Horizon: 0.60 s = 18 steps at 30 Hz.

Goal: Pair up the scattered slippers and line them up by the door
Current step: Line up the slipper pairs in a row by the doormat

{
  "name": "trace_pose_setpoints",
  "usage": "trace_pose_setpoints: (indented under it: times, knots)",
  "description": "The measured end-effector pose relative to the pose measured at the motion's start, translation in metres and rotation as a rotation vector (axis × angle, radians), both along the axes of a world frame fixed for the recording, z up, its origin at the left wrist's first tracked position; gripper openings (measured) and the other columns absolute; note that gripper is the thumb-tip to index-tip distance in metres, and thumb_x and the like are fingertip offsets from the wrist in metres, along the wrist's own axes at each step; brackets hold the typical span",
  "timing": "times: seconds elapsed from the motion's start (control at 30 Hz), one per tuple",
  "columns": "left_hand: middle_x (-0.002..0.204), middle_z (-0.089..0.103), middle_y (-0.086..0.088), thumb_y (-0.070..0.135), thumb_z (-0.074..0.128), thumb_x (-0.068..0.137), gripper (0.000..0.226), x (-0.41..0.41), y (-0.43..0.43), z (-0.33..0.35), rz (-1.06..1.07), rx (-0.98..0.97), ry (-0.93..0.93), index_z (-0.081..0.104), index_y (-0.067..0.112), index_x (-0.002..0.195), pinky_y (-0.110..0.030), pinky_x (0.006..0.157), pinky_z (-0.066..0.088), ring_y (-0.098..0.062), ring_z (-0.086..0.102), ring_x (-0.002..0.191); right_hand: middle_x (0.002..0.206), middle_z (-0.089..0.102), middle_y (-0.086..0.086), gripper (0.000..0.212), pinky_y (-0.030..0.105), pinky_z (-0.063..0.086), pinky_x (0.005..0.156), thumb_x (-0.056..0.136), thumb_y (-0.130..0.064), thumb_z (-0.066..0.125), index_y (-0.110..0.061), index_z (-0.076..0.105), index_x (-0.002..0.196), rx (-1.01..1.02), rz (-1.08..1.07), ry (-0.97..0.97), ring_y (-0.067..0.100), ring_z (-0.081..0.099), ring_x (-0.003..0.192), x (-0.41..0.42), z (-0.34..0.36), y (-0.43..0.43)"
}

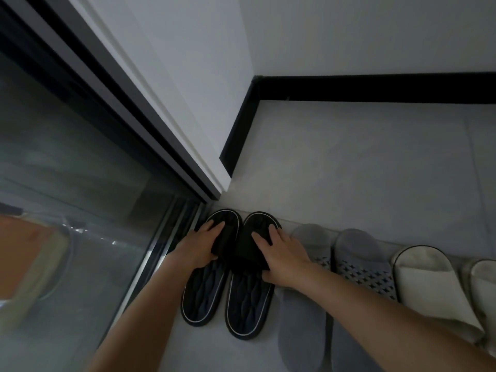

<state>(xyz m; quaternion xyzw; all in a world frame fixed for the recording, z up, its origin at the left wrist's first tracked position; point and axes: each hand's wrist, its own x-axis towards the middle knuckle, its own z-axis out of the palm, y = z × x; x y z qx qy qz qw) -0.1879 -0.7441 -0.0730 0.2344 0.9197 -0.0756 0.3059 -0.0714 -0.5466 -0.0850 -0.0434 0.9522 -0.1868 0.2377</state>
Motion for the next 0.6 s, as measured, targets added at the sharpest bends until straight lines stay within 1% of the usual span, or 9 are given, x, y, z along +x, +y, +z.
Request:
trace_pose_setpoints:
  times: [0.07,0.23,0.3,0.4,0.5,0.6]
  knots:
    - [0.16,0.005,-0.004,0.027,0.068,0.082,0.092,-0.004,-0.001,-0.001,0.014,-0.003,-0.031,0.005,0.033,0.15,-0.046,0.112,0.029,-0.036,0.026,0.139,0.156,0.004,0.019,0.1,0.048,0.021,0.114,0.079,-0.046,0.064,-0.031,-0.005,0.15,-0.043,-0.026,-0.036,0.036,0.006,0.144,0.0,-0.002,0.003]
    - [0.16,0.003,-0.003,0.028,0.068,0.082,0.093,-0.007,-0.002,-0.004,0.032,0.013,-0.049,0.004,0.034,0.15,-0.046,0.115,0.022,-0.037,0.019,0.142,0.153,0.013,0.017,0.1,0.046,0.026,0.11,0.077,-0.048,0.063,-0.032,-0.003,0.15,-0.048,-0.028,-0.01,0.035,0.014,0.14,0.004,-0.005,0.005]
    - [0.16,0.002,-0.003,0.027,0.068,0.083,0.094,-0.007,0.0,-0.005,0.015,-0.008,-0.058,0.003,0.034,0.15,-0.047,0.116,0.019,-0.035,0.016,0.143,0.152,0.015,0.016,0.1,0.046,0.027,0.108,0.076,-0.048,0.064,-0.032,-0.002,0.15,-0.035,-0.017,-0.008,0.034,0.016,0.139,0.002,-0.005,0.006]
    - [0.16,0.004,-0.006,0.026,0.067,0.083,0.093,-0.006,0.003,-0.004,-0.017,-0.01,-0.047,0.002,0.031,0.15,-0.043,0.117,0.015,-0.031,0.014,0.145,0.151,0.017,0.017,0.1,0.045,0.028,0.107,0.076,-0.048,0.065,-0.032,0.0,0.15,-0.007,0.008,-0.016,0.034,0.019,0.138,0.002,-0.004,0.006]
    - [0.16,0.003,-0.007,0.027,0.065,0.084,0.093,0.001,0.009,-0.004,-0.018,-0.047,-0.023,0.0,0.028,0.151,-0.043,0.116,0.019,-0.032,0.016,0.144,0.153,0.013,0.019,0.098,0.046,0.025,0.108,0.079,-0.049,0.062,-0.032,-0.003,0.15,0.005,0.022,-0.019,0.035,0.016,0.14,0.003,-0.007,0.006]
    - [0.16,0.003,-0.006,0.028,0.061,0.085,0.089,0.017,0.02,0.0,0.069,-0.026,-0.01,0.002,0.027,0.151,-0.047,0.113,0.026,-0.034,0.016,0.144,0.157,0.0,0.021,0.09,0.046,0.02,0.113,0.086,-0.054,0.053,-0.032,-0.007,0.149,-0.003,0.091,-0.073,0.035,0.011,0.143,0.004,0.012,0.013]
